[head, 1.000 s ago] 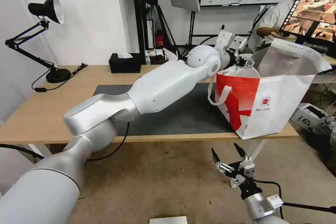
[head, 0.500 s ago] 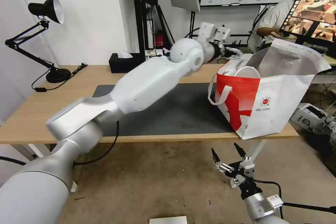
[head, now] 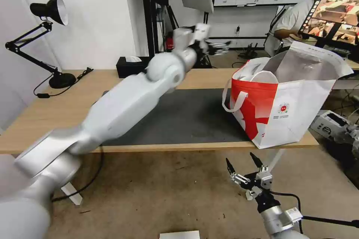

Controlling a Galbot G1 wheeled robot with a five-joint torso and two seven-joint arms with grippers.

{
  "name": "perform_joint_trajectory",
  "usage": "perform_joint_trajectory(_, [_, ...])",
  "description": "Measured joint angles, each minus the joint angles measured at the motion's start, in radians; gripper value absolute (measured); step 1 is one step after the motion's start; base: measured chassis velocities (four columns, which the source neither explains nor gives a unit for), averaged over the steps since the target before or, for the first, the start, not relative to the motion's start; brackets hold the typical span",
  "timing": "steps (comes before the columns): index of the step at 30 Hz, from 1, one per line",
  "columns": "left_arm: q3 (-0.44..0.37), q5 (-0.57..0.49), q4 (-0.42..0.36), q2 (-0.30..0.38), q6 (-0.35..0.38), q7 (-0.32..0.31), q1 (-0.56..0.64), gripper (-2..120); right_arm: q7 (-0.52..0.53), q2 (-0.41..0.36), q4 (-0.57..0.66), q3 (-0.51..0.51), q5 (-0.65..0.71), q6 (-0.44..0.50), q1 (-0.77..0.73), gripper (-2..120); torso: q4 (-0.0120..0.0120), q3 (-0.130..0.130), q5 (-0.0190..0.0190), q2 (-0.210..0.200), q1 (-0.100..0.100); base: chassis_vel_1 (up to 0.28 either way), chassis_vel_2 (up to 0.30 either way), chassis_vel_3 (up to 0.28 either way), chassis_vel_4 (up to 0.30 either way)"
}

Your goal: Pick up the trash from the table and place it into the takeout bag.

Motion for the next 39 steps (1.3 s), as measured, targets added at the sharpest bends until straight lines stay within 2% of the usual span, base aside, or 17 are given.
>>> perform_joint_trajectory(2, [-0.039, 0.036, -0.059, 0.063, -0.034, -0.008, 0.072, 100, 0.0, 0.0, 0.0, 0.0, 0.0, 0.0, 0.0, 100, -0.0002, 0.0, 0.0, 0.0, 0.0, 0.0, 0.0, 0.0, 0.0])
perform_joint_trajectory(3, [-0.039, 0.036, -0.059, 0.063, -0.034, -0.008, 0.072, 100, 0.0, 0.0, 0.0, 0.0, 0.0, 0.0, 0.0, 100, -0.0002, 0.0, 0.0, 0.0, 0.0, 0.0, 0.0, 0.0, 0.0])
perform_joint_trajectory(6, [-0.111, 0.078, -0.138, 0.145, -0.069, -0.021, 0.175, 100, 0.0, 0.0, 0.0, 0.0, 0.0, 0.0, 0.0, 100, -0.0001, 0.0, 0.0002, 0.0, 0.0, 0.0, 0.0, 0.0, 0.0])
perform_joint_trajectory(7, [-0.111, 0.078, -0.138, 0.145, -0.069, -0.021, 0.175, 100, 0.0, 0.0, 0.0, 0.0, 0.0, 0.0, 0.0, 100, -0.0001, 0.0, 0.0002, 0.0, 0.0, 0.0, 0.0, 0.0, 0.0])
perform_joint_trajectory(10, [-0.226, 0.102, -0.23, 0.215, -0.081, -0.034, 0.331, 100, 0.0, 0.0, 0.0, 0.0, 0.0, 0.0, 0.0, 100, -0.0003, 0.0, 0.0002, 0.0, 0.0, 0.0, 0.0, 0.0, 0.0])
perform_joint_trajectory(11, [-0.226, 0.102, -0.23, 0.215, -0.081, -0.034, 0.331, 100, 0.0, 0.0, 0.0, 0.0, 0.0, 0.0, 0.0, 100, -0.0003, 0.0, 0.0002, 0.0, 0.0, 0.0, 0.0, 0.0, 0.0])
perform_joint_trajectory(13, [-0.302, 0.127, -0.271, 0.24, -0.089, -0.037, 0.434, 100, 0.0, 0.0, 0.0, 0.0, 0.0, 0.0, 0.0, 100, -0.0002, 0.0, 0.0, 0.0, 0.0, 0.0, 0.0, 0.0, 0.0])
perform_joint_trajectory(14, [-0.368, 0.148, -0.304, 0.262, -0.096, -0.045, 0.519, 100, 0.0, 0.0, 0.0, 0.0, 0.0, 0.0, 0.0, 100, -0.0002, 0.0, 0.0, 0.0, 0.0, 0.0, 0.0, 0.0, 0.0])
perform_joint_trajectory(15, [-0.368, 0.148, -0.304, 0.262, -0.096, -0.045, 0.519, 100, 0.0, 0.0, 0.0, 0.0, 0.0, 0.0, 0.0, 100, -0.0002, 0.0, 0.0, 0.0, 0.0, 0.0, 0.0, 0.0, 0.0])
perform_joint_trajectory(18, [-0.482, 0.184, -0.353, 0.302, -0.131, -0.063, 0.694, 100, 0.0, 0.0, 0.0, 0.0, 0.0, 0.0, 0.0, 100, 0.0002, 0.0, 0.0001, 0.0, 0.0, 0.0, 0.0, 0.0, 0.0])
perform_joint_trajectory(19, [-0.482, 0.184, -0.353, 0.302, -0.131, -0.063, 0.694, 100, 0.0, 0.0, 0.0, 0.0, 0.0, 0.0, 0.0, 100, 0.0002, 0.0, 0.0001, 0.0, 0.0, 0.0, 0.0, 0.0, 0.0])
perform_joint_trajectory(22, [-0.572, 0.218, -0.392, 0.322, -0.169, -0.078, 0.843, 100, 0.0, 0.0, 0.0, 0.0, 0.0, 0.0, 0.0, 100, 0.0002, 0.0, -0.0002, 0.0, 0.0, 0.0, 0.0, 0.0, 0.0])
perform_joint_trajectory(23, [-0.572, 0.218, -0.392, 0.322, -0.169, -0.078, 0.843, 100, 0.0, 0.0, 0.0, 0.0, 0.0, 0.0, 0.0, 100, 0.0002, 0.0, -0.0002, 0.0, 0.0, 0.0, 0.0, 0.0, 0.0])
perform_joint_trajectory(26, [-0.727, 0.266, -0.459, 0.315, -0.193, -0.129, 1.057, 100, 0.0, 0.0, 0.0, 0.0, 0.0, 0.0, 0.0, 100, -0.0001, 0.0, 0.0003, 0.0, 0.0, 0.0, 0.0, 0.0, 0.0])
perform_joint_trajectory(27, [-0.727, 0.266, -0.459, 0.315, -0.193, -0.129, 1.057, 100, 0.0, 0.0, 0.0, 0.0, 0.0, 0.0, 0.0, 100, -0.0001, 0.0, 0.0003, 0.0, 0.0, 0.0, 0.0, 0.0, 0.0])
perform_joint_trajectory(31, [-0.837, 0.357, -0.476, 0.237, -0.248, -0.151, 1.233, 100, 0.0, 0.0, 0.0, 0.0, 0.0, 0.0, 0.0, 100, -0.0001, 0.0, 0.0002, 0.0, 0.0, 0.0, 0.0, 0.0, 0.0])
perform_joint_trajectory(39, [-0.923, 0.483, -0.488, 0.137, -0.274, -0.174, 1.402, 100, 0.0, 0.0, 0.0, 0.0, 0.0, 0.0, 0.0, 100, -0.0003, 0.0, 0.0004, 0.0, 0.0, 0.0, 0.0, 0.0, 0.0])
